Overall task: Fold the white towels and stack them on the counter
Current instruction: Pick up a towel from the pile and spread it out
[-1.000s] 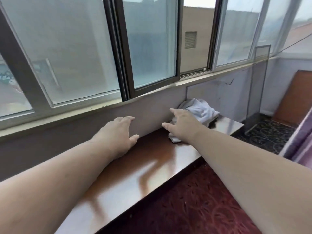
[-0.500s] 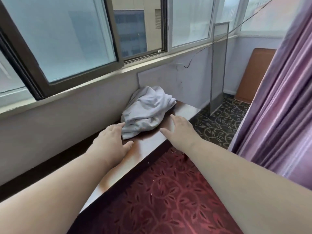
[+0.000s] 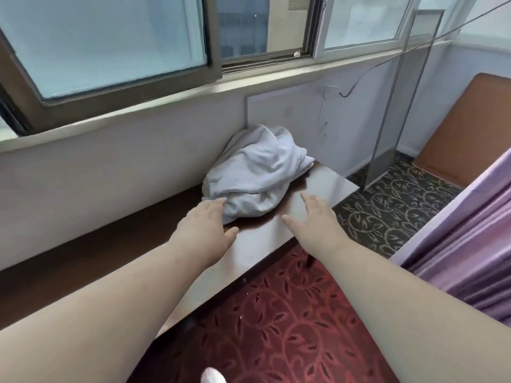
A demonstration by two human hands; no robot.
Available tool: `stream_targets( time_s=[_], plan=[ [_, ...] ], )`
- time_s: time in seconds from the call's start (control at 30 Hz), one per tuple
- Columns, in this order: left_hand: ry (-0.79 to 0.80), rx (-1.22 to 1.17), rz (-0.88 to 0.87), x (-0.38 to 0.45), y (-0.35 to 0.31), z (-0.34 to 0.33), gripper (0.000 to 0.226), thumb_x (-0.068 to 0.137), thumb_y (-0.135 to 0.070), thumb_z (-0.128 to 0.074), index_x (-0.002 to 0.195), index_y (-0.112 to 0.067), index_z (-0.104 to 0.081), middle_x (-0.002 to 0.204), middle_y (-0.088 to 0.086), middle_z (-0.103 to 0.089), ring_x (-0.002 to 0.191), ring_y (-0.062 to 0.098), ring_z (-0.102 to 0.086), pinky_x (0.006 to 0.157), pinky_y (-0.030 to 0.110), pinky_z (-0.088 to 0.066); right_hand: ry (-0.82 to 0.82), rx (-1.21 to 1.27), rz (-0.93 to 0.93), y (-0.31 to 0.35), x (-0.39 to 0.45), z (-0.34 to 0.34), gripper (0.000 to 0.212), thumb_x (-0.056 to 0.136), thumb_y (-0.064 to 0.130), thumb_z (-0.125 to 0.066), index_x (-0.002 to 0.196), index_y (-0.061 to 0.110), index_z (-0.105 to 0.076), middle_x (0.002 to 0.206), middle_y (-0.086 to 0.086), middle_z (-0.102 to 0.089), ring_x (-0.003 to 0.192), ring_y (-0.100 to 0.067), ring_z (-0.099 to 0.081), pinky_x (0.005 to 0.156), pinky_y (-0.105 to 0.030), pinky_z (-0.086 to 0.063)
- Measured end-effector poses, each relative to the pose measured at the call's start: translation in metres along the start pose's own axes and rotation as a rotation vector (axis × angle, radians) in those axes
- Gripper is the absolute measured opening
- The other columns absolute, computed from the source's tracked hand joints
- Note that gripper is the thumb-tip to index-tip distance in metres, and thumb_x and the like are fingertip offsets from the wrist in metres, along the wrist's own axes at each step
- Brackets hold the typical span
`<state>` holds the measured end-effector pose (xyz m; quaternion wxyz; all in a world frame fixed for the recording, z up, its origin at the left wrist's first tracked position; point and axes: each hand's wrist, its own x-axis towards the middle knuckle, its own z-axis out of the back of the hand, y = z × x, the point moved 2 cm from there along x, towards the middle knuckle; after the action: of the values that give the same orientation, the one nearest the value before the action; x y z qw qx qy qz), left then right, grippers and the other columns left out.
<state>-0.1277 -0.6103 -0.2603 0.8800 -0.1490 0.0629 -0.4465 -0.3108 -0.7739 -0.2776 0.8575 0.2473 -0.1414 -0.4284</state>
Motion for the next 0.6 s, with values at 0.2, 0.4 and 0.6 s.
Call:
stream_targets(
  time_s=[0.2, 0.4, 0.6],
  plan=[
    [0.070, 0.003, -0.048, 0.105, 0.029, -0.014, 0.072, 0.085, -0.053, -0.056, 0.148, -0.029, -0.030, 0.147, 0.000, -0.041, 0.133, 0.023, -0.041, 0.104, 0.039, -0.038, -0.021, -0.040, -0.018, 0.010, 0.104, -0.020, 0.083, 0.090, 0.058, -0.056, 0.156, 0.020, -0.024, 0.159, -0.010, -0.029, 0.149, -0.024, -0.020, 0.121, -0.041, -0.019],
    [0.136, 0.052, -0.032, 0.182, 0.044, -0.032, 0.075, 0.088, -0.054, -0.054, 0.152, -0.027, -0.025, 0.151, 0.001, -0.036, 0.137, 0.024, -0.037, 0.108, 0.040, -0.035, 0.021, -0.027, -0.067, -0.006, 0.162, -0.044, 0.079, 0.092, 0.055, -0.056, 0.157, 0.022, -0.024, 0.161, -0.008, -0.026, 0.150, -0.021, -0.017, 0.121, -0.036, -0.015],
    [0.180, 0.055, -0.008, 0.254, 0.030, -0.061, 0.074, 0.091, -0.052, -0.052, 0.153, -0.028, -0.021, 0.154, -0.002, -0.033, 0.139, 0.022, -0.034, 0.110, 0.040, -0.035, 0.092, -0.030, -0.035, -0.021, 0.250, -0.062, 0.078, 0.092, 0.051, -0.058, 0.156, 0.021, -0.025, 0.159, -0.007, -0.029, 0.149, -0.024, -0.019, 0.122, -0.039, -0.018]
  ],
)
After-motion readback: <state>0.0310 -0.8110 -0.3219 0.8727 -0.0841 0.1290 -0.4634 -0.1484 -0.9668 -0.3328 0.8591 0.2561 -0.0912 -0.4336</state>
